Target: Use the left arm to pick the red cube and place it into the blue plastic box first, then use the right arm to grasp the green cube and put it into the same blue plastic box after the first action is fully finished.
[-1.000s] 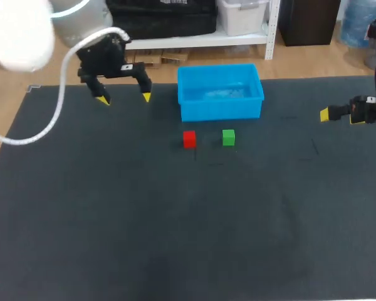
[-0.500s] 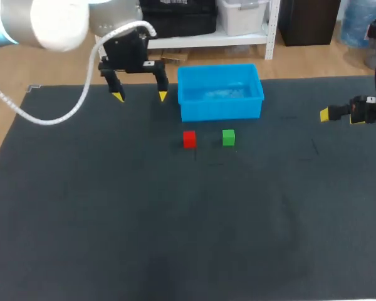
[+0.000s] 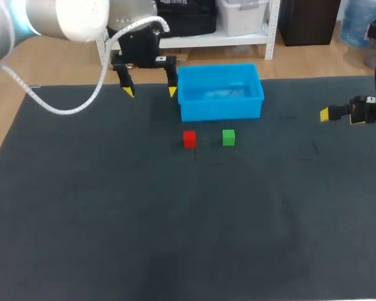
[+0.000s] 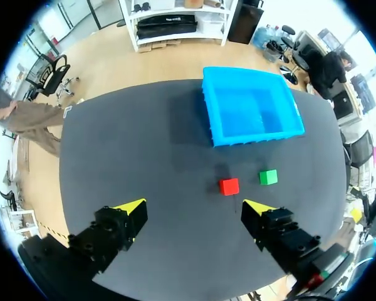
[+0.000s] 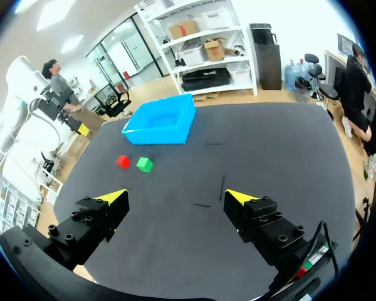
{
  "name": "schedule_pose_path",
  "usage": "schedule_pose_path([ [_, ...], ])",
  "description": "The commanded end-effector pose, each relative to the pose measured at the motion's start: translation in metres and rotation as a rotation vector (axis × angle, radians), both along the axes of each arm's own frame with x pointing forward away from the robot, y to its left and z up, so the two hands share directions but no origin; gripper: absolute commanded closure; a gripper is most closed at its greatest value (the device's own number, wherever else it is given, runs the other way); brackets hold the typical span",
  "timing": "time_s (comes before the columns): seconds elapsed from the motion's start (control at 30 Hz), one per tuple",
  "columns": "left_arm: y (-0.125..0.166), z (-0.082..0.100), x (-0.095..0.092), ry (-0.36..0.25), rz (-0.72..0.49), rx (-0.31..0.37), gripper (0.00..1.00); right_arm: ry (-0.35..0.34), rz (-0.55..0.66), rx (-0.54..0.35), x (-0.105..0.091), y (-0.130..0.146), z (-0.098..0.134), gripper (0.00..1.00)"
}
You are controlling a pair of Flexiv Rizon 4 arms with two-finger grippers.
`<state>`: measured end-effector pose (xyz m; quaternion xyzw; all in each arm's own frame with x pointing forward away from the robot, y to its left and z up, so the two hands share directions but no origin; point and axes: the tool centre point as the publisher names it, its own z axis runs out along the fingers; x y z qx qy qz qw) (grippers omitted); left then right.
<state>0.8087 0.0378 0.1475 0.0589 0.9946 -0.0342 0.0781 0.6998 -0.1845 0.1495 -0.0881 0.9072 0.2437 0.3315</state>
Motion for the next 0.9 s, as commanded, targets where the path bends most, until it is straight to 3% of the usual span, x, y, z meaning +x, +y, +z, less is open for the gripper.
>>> schedule_pose_path([
  [0.03, -0.012, -0.004, 0.014, 0.088, -0.010, 0.013, 0.00, 0.001, 0.002, 0.000, 0.000, -0.001, 0.000, 0.00],
  [0.9, -0.051, -0.031, 0.012, 0.153, 0.017, 0.055, 0.00, 0.001, 0.002, 0.000, 0.000, -0.001, 0.000, 0.00],
])
